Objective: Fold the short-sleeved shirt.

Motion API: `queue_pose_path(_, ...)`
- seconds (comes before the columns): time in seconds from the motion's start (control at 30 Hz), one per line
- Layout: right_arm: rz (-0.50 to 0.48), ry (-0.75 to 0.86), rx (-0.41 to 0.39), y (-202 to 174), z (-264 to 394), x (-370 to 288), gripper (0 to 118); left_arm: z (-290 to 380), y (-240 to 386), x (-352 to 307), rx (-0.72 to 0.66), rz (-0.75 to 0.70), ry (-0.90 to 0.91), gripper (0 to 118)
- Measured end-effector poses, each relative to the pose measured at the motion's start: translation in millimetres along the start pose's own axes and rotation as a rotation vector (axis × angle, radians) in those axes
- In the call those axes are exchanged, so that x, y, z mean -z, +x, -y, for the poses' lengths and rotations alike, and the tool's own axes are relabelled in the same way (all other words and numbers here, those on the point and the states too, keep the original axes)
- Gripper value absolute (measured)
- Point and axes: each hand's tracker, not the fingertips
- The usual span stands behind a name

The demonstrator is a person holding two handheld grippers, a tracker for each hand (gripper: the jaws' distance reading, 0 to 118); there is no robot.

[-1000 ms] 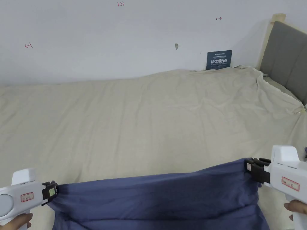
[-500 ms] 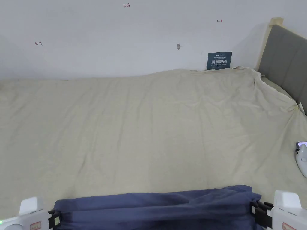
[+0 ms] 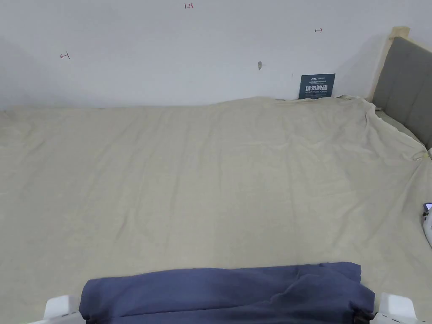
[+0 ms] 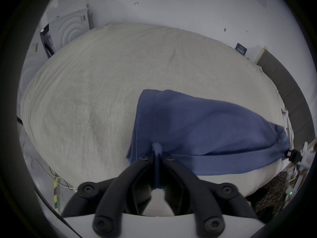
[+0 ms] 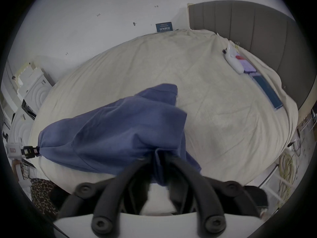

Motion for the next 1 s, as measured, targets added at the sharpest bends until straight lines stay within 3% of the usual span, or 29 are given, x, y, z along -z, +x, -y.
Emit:
queue_pose_path(0.07, 0.027, 0.034, -0.056, -5.0, -9.7, -12.5, 54, -7.3, 0.9, -10.1, -0.036, 0.015, 0.010, 46)
queue_pose_path(0.1, 0.032, 0.056, -0.074, -7.8, -16.5, -21.5, 72, -11.0, 3.3, -17.6, -0.049, 0.020, 0.038, 72)
queue_pose_path(0.17, 0.014, 0.115, -0.087, -14.0, -33.0, -43.4, 76, -20.2, 10.3, -37.0, -0.032, 0.022, 0.130, 93)
queue_pose_path(0.37, -0.037, 0.397, -0.112, -43.2, -89.2, -117.1, 76, -57.8, 41.6, -106.5, 0.034, 0.007, 0.389, 97)
queue_pose_path(0.5, -0.030, 0.579, -0.149, -69.7, -112.9, -151.6, 76, -73.4, 70.5, -144.2, 0.115, -0.117, 0.554, 96)
queue_pose_path(0.63, 0.022, 0.694, -0.186, -90.1, -123.6, -164.2, 71, -77.1, 89.8, -165.9, 0.167, -0.116, 0.690, 82)
queue_pose_path(0.67, 0.027, 0.720, -0.186, -95.9, -124.1, -167.3, 67, -76.8, 93.8, -169.9, 0.177, -0.110, 0.718, 73)
queue_pose_path(0.73, 0.027, 0.741, -0.184, -102.8, -124.4, -169.5, 60, -76.1, 99.1, -174.2, 0.197, -0.102, 0.763, 44)
queue_pose_path(0.8, 0.028, 0.750, -0.184, -113.0, -122.9, -175.1, 58, -74.2, 103.8, -177.6, 0.203, -0.092, 0.777, 39)
queue_pose_path(0.83, 0.028, 0.757, -0.187, -115.4, -121.8, -175.2, 52, -74.0, 105.0, -178.6, 0.212, -0.082, 0.786, 30)
queue_pose_path(0.87, 0.029, 0.760, -0.186, -117.8, -120.6, -175.5, 39, -73.8, 105.0, -178.4, 0.211, -0.055, 0.799, 18)
queue_pose_path(0.9, 0.036, 0.768, -0.193, -118.4, -119.5, -174.3, 11, -72.7, 105.1, -179.2, 0.200, -0.024, 0.808, 6)
queue_pose_path(0.93, 0.040, 0.776, -0.189, -118.5, -118.3, -173.2, 0, -71.9, 104.7, -179.9, 0.190, -0.010, 0.808, 3)
queue_pose_path(1.0, 0.012, 0.766, -0.188, -118.3, -117.1, -175.5, 0, -71.2, 104.5, -180.1, 0.179, 0.004, 0.812, 0)
